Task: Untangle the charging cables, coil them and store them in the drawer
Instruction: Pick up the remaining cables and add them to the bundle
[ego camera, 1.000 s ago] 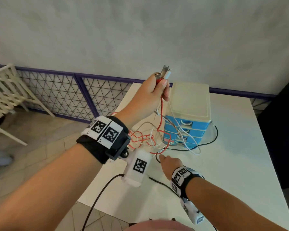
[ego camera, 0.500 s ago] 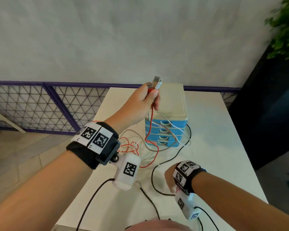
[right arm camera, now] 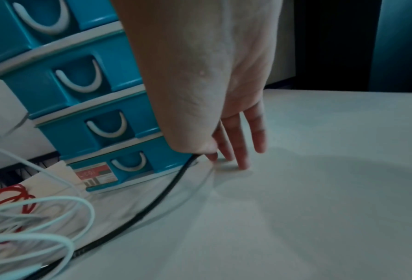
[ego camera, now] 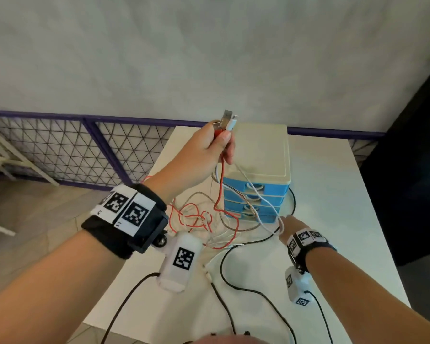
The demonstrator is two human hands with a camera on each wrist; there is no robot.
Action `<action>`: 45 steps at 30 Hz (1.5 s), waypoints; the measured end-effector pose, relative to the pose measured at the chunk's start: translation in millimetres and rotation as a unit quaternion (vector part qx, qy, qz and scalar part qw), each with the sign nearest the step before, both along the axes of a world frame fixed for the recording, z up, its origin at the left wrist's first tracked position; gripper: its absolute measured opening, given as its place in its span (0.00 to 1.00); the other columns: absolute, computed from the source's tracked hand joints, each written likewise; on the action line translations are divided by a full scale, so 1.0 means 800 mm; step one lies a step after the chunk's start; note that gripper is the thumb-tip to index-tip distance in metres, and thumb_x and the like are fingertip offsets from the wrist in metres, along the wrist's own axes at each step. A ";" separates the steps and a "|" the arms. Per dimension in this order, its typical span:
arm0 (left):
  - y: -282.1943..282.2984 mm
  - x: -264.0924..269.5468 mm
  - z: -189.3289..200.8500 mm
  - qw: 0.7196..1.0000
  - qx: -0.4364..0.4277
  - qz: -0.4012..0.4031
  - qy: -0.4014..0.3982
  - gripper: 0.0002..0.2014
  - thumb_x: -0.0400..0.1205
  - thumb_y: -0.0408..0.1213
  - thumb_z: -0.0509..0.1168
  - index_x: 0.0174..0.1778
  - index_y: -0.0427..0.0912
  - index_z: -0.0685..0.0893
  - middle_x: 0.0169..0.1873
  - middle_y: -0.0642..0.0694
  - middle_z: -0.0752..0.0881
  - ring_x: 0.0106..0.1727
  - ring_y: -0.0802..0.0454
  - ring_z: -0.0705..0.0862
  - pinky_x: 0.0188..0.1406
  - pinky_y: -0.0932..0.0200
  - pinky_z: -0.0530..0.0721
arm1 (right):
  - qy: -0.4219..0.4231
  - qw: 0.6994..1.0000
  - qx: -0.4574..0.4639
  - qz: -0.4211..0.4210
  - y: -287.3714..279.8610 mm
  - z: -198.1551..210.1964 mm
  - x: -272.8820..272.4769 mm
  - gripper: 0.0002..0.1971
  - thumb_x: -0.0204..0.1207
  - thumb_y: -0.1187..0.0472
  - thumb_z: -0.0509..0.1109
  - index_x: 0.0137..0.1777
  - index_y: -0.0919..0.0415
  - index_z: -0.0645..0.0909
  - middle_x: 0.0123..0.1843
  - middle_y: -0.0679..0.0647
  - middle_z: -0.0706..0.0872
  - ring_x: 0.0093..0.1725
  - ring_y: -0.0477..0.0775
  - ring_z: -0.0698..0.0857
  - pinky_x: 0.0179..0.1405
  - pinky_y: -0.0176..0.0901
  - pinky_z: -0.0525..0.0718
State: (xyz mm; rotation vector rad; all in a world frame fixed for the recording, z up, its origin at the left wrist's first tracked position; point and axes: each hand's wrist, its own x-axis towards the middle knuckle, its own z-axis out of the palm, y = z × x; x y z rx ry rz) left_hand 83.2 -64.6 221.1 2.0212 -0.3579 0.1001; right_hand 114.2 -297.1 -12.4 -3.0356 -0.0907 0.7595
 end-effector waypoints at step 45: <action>-0.021 -0.028 -0.004 0.988 -0.015 -0.031 0.148 0.09 0.88 0.40 0.52 0.60 0.43 0.73 0.64 0.44 0.78 0.52 0.57 0.84 0.56 0.52 0.86 | -0.340 0.870 0.321 -0.158 -0.015 0.283 0.008 0.16 0.82 0.61 0.54 0.48 0.60 0.85 0.53 0.62 0.85 0.50 0.64 0.80 0.53 0.47 0.77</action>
